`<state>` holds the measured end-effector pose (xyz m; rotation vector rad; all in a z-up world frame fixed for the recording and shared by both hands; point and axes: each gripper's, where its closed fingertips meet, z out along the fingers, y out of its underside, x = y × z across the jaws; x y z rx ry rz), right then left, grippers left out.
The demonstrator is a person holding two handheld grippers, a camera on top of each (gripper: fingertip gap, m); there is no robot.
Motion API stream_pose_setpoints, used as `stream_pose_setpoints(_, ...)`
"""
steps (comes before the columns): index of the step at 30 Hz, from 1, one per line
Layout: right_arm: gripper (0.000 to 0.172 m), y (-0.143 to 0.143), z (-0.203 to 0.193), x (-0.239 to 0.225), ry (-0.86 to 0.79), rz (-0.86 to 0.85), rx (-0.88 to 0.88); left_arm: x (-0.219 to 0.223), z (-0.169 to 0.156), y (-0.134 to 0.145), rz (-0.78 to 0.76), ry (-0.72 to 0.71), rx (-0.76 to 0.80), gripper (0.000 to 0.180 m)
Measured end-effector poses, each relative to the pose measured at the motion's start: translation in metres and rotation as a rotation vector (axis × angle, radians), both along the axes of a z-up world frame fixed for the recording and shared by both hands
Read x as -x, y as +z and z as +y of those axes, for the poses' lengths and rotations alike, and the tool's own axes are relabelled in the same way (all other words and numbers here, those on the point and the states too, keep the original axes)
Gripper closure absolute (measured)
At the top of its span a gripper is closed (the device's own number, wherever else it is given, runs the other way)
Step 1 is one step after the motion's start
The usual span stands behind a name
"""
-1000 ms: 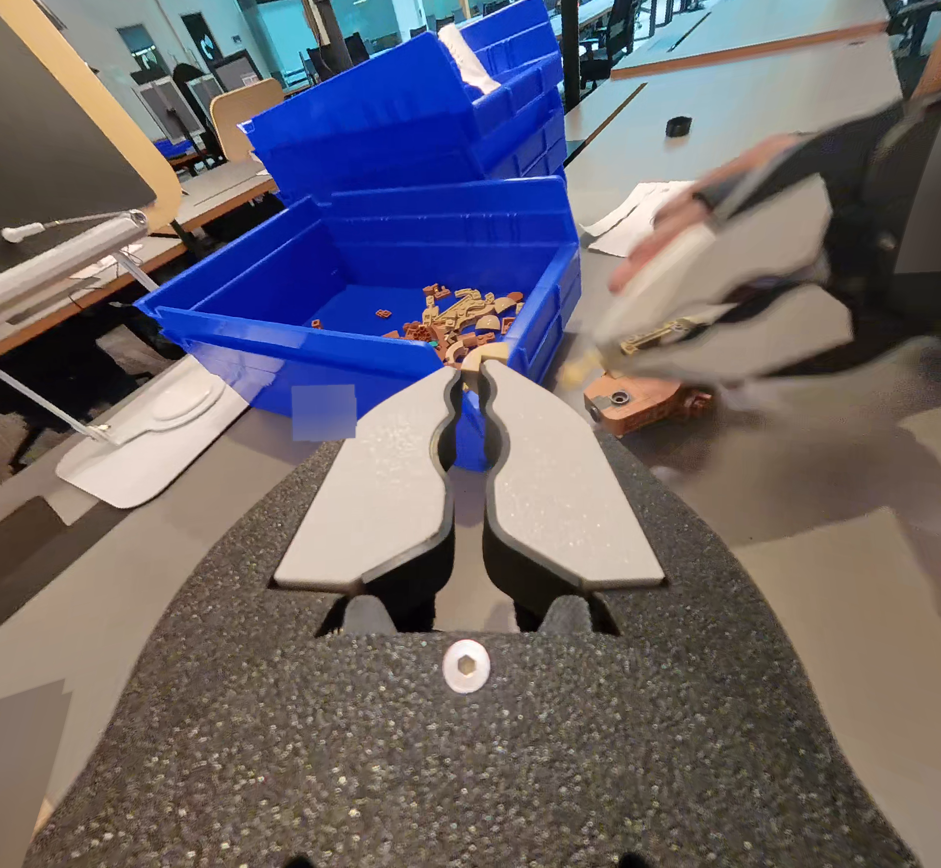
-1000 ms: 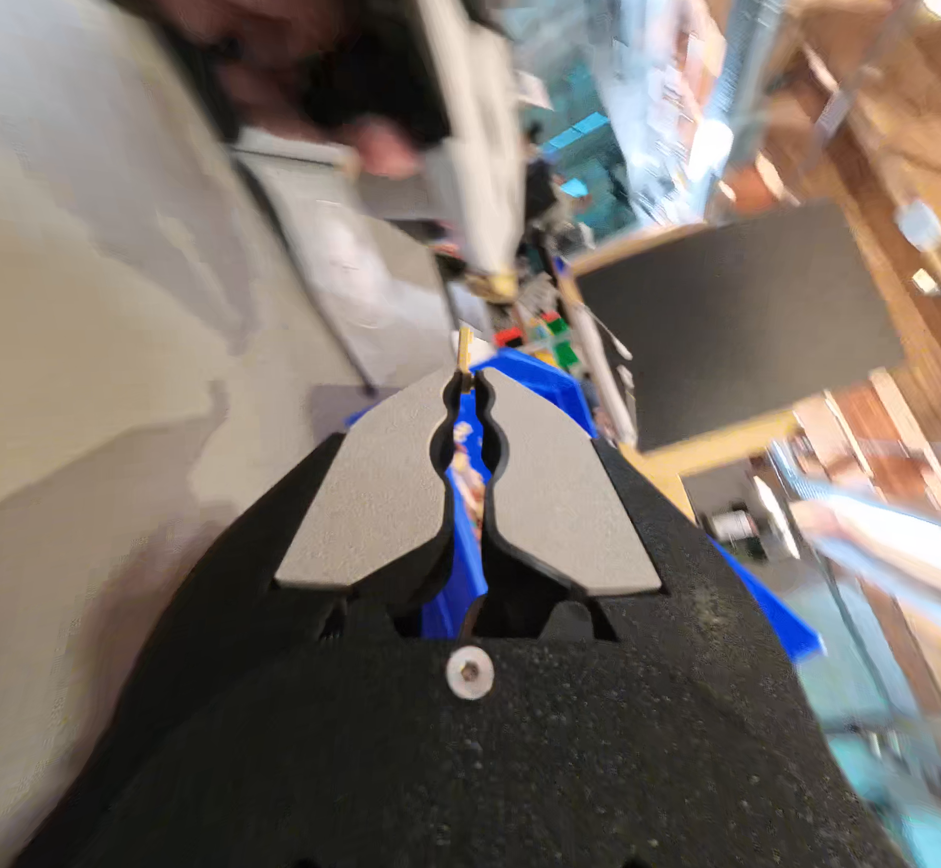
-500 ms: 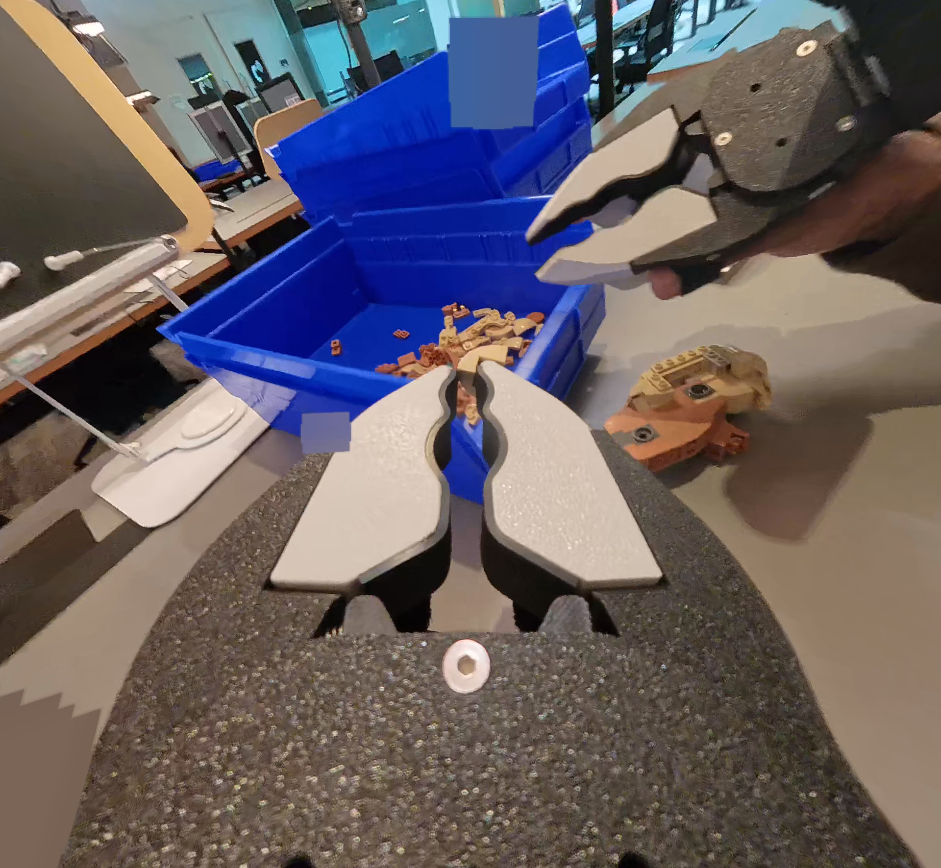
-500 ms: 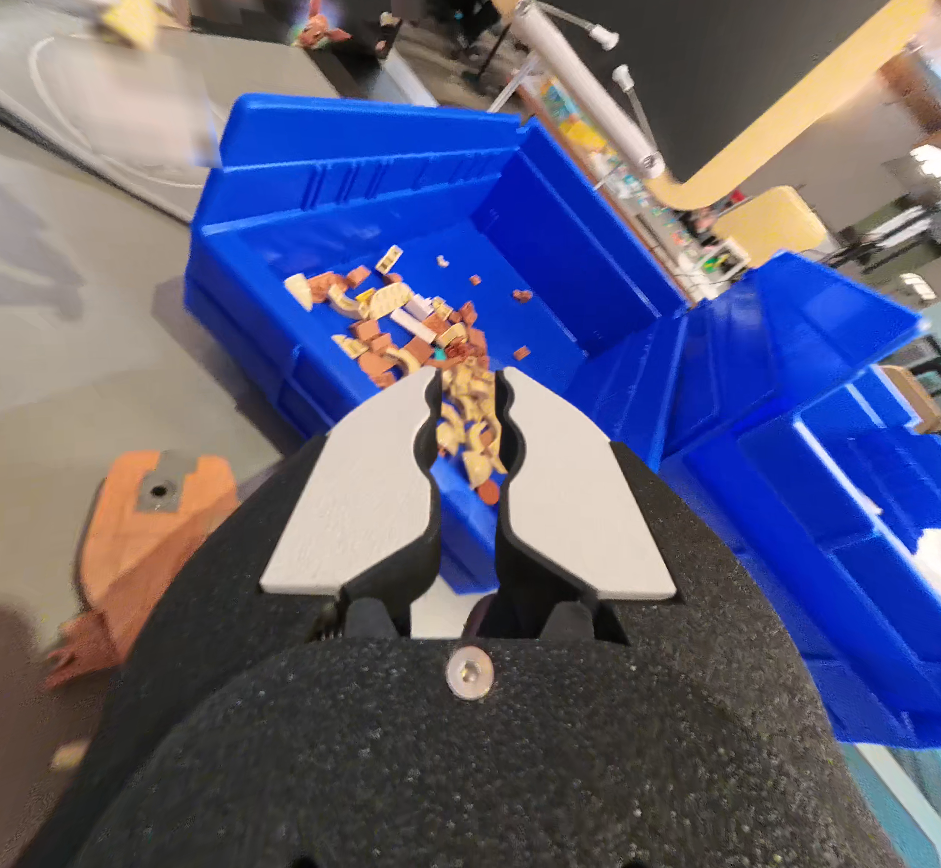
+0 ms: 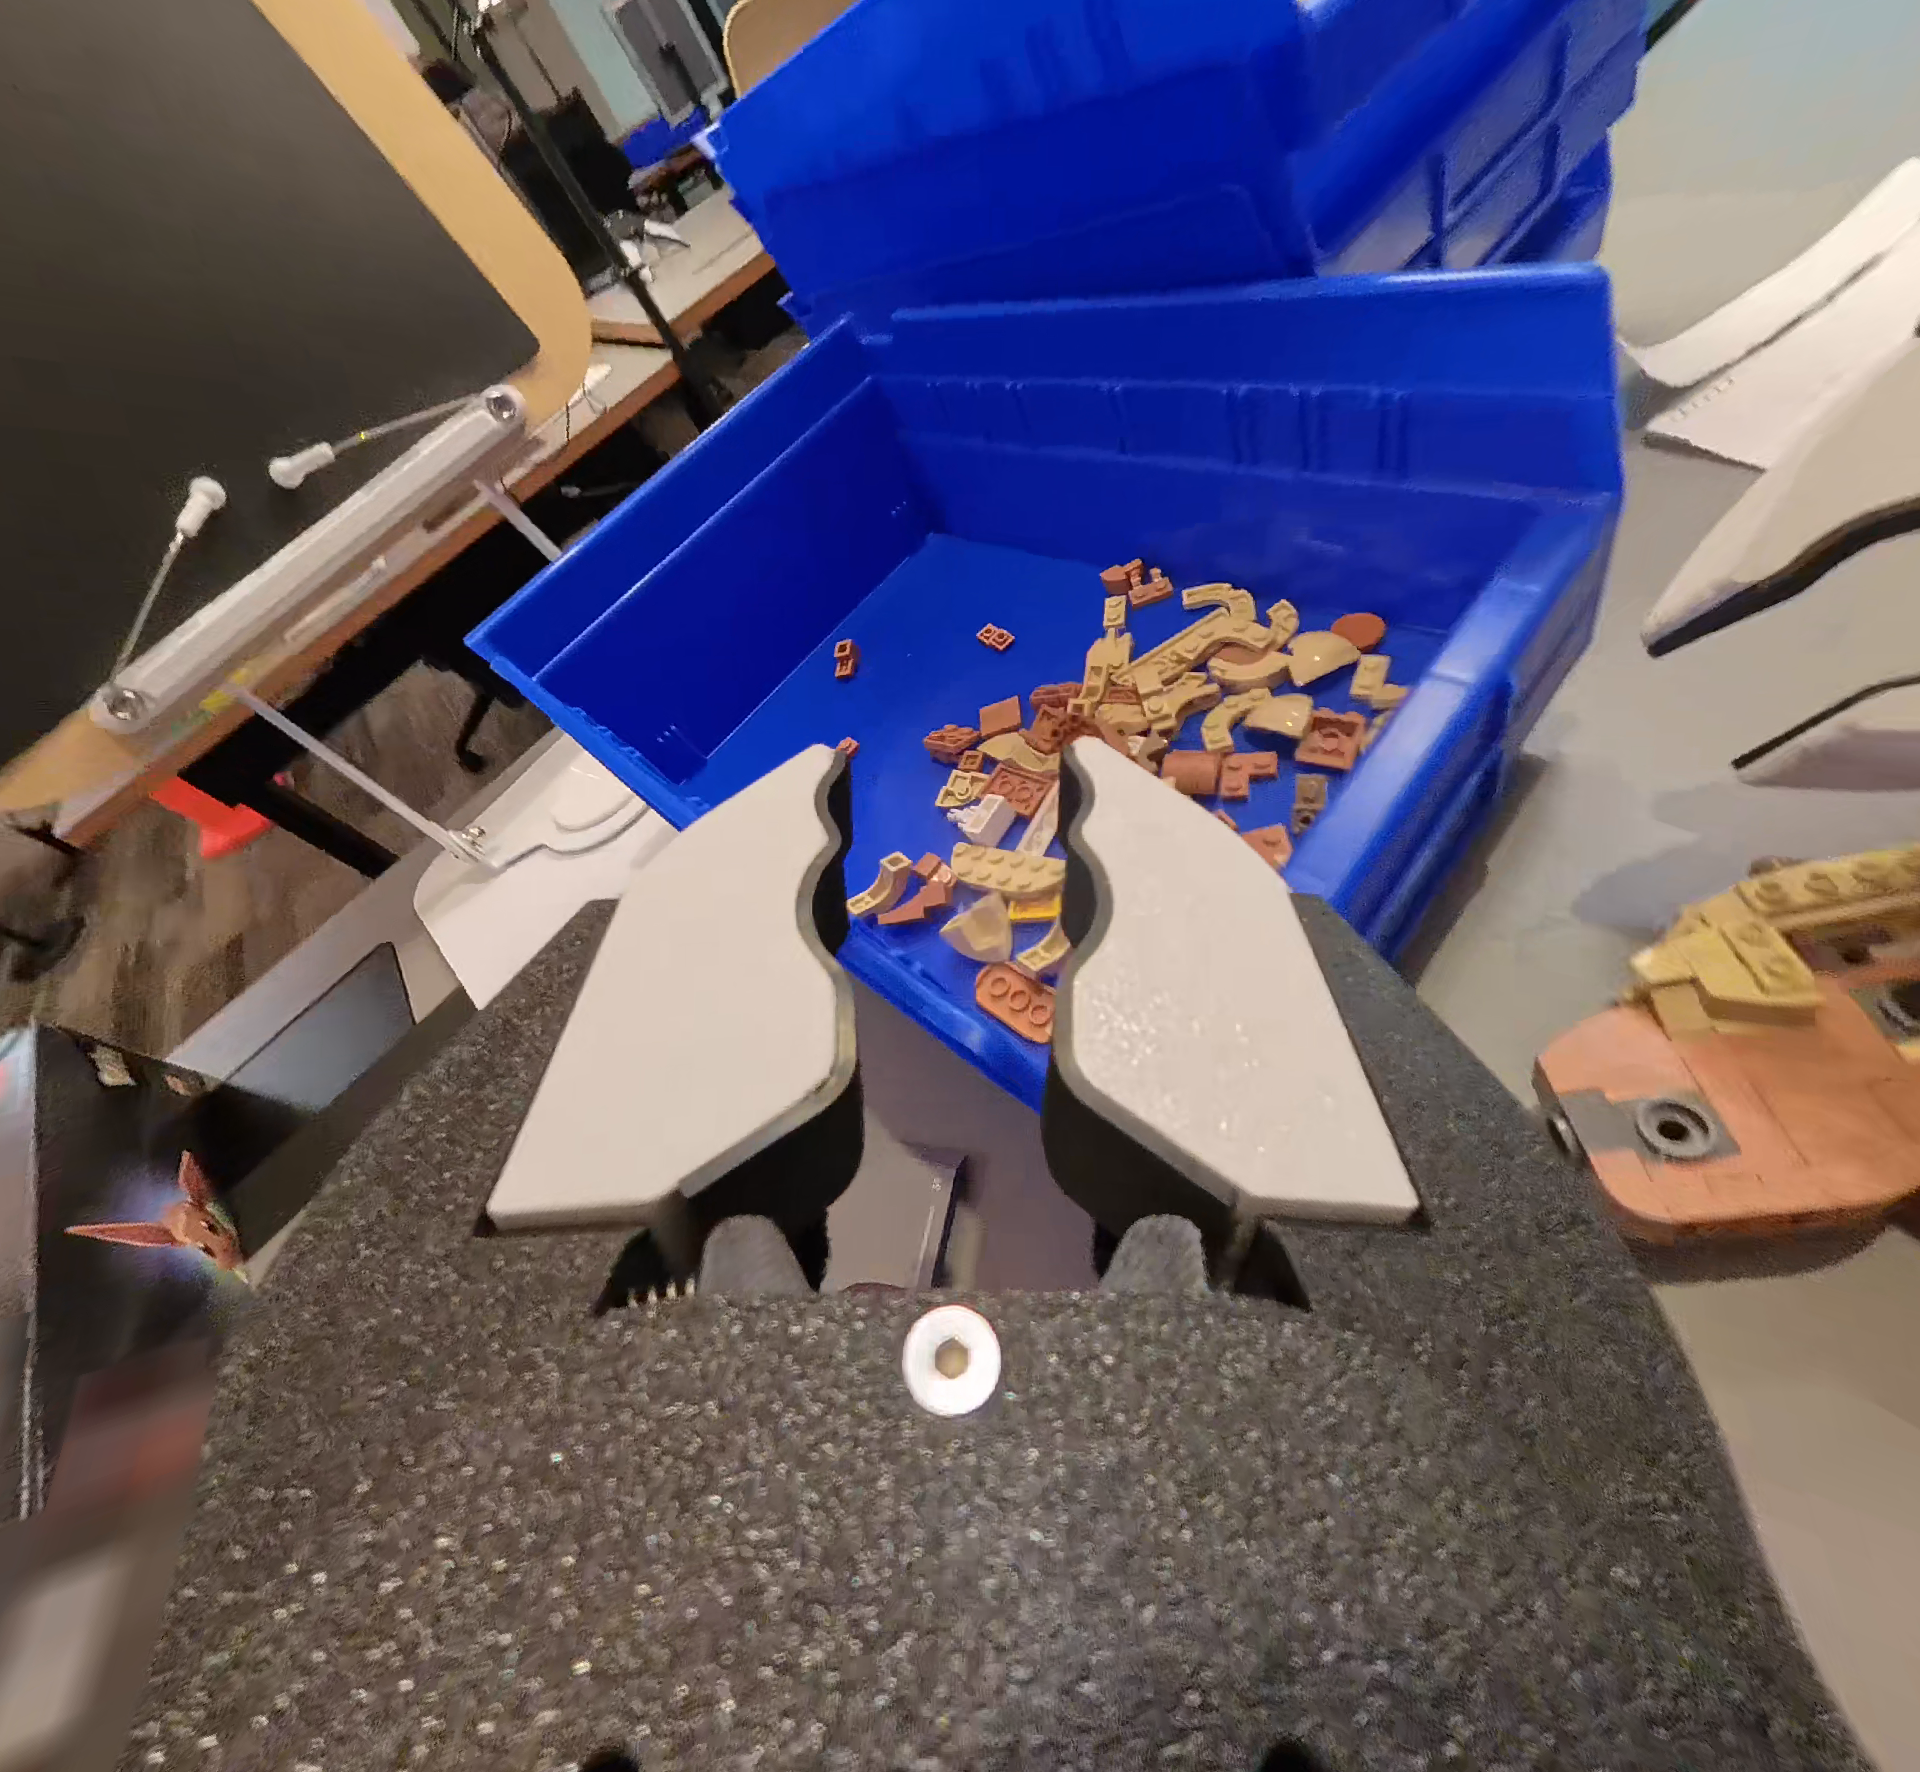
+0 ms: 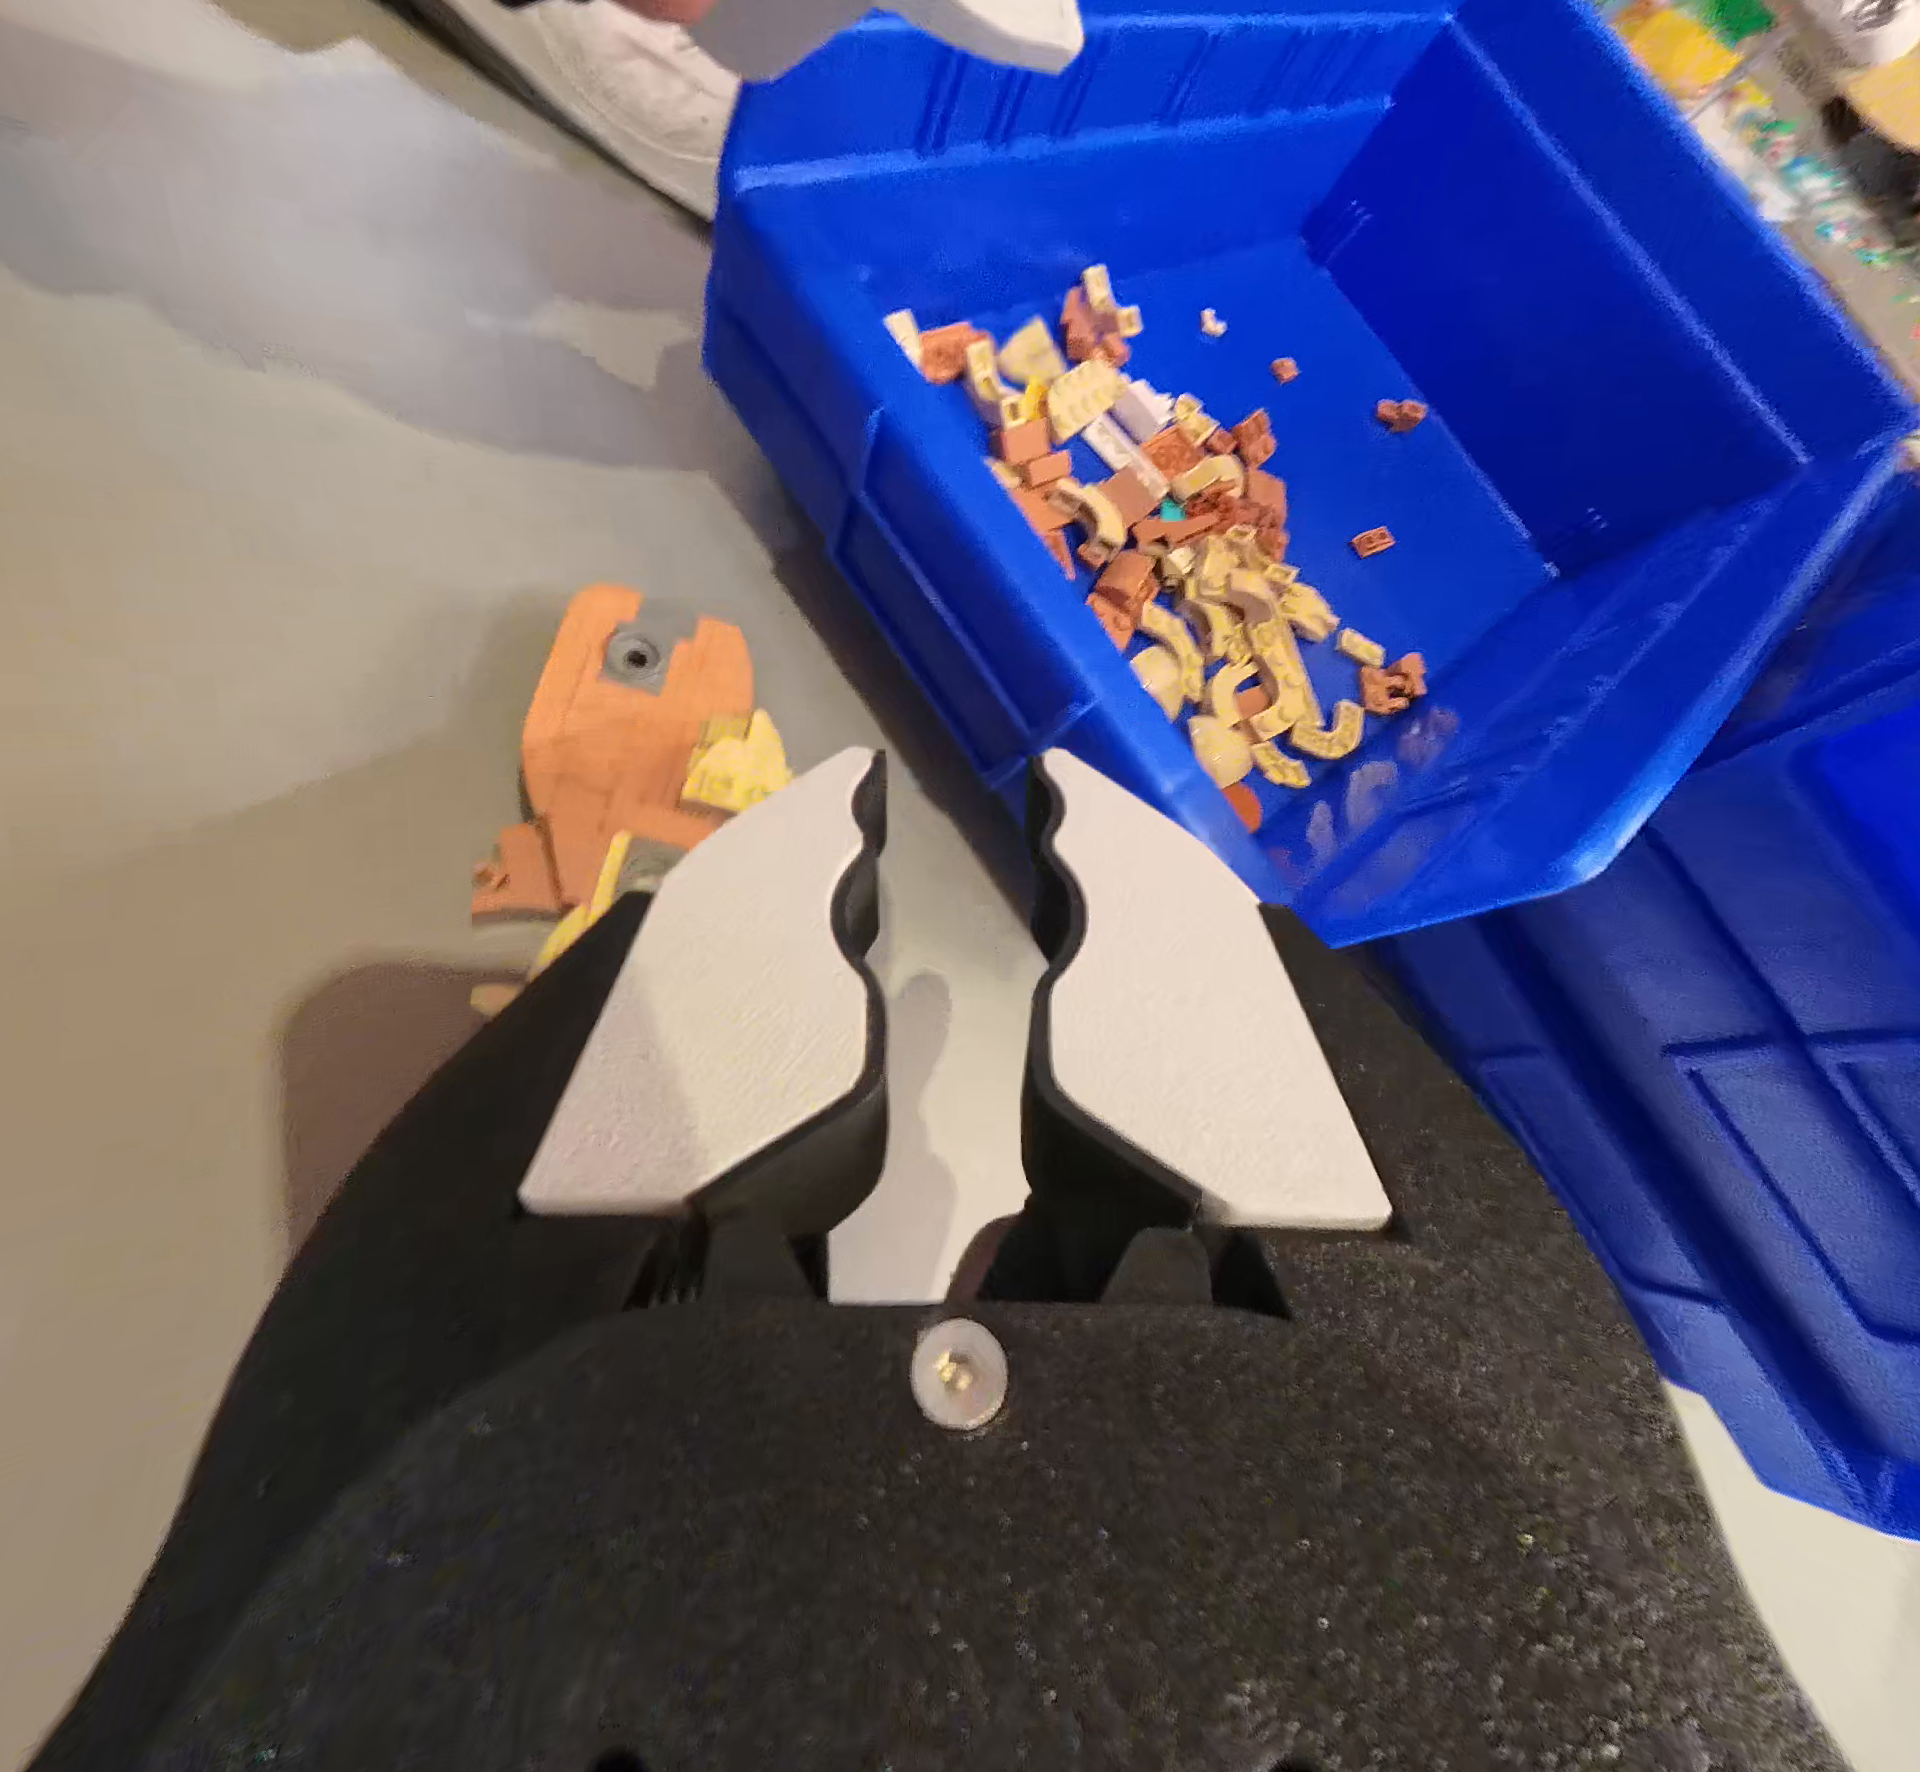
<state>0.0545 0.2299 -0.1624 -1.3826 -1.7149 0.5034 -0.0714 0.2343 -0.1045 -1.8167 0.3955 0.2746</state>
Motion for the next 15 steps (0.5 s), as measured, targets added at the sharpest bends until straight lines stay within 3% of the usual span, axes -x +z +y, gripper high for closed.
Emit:
stream_pose_setpoints(6,0.145,-0.011,-0.015,-0.028,0.038,0.001,0.046,-0.053,-0.039,-0.019,0.108,-0.26,-0.004,0.141)
stream_pose_setpoints(15,0.143,-0.019,-0.028,-0.059,-0.01,0.111,0.073,-0.078,-0.071,-0.048,0.26,-0.363,0.027,0.139)
